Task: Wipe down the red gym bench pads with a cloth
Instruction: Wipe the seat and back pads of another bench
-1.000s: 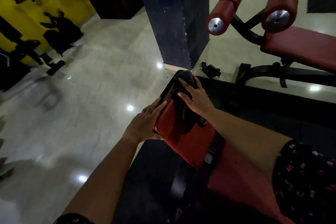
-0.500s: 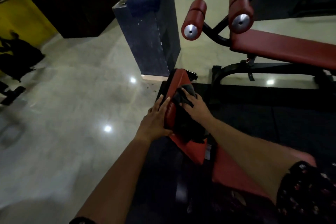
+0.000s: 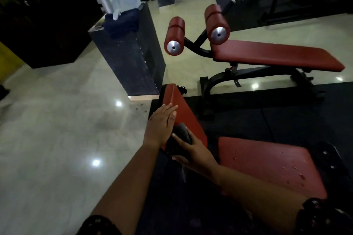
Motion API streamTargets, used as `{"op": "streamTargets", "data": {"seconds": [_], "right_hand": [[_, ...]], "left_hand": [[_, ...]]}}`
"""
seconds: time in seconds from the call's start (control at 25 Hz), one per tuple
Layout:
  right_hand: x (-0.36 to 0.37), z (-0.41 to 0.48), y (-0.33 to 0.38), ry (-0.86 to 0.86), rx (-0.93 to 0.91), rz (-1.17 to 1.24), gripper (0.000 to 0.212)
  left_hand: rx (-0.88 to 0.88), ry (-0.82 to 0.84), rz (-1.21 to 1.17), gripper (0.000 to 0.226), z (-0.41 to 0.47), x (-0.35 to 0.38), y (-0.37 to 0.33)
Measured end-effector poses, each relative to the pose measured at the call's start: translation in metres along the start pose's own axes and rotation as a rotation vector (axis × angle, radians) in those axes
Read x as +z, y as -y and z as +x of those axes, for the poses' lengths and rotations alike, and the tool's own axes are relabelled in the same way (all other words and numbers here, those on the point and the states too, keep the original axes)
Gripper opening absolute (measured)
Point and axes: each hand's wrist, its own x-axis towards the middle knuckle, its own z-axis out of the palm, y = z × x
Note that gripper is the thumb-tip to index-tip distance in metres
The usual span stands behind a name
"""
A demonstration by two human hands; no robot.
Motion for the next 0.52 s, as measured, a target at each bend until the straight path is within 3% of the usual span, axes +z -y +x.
{"op": "streamTargets", "data": {"seconds": [0.32,0.52], "right_hand": [[0.002,0.009,-0.004,-0.05,0.03,-0.155,0.058],[-0.003,0.046,-0.023,-0.027,0.058,-0.06,0.063]], "left_hand": [[0.004,-0.119,0.007,0.055,-0.005,0.006,0.006],[0.006,-0.172,0.065,0.058,-0.001,0.009,0.011]]}}
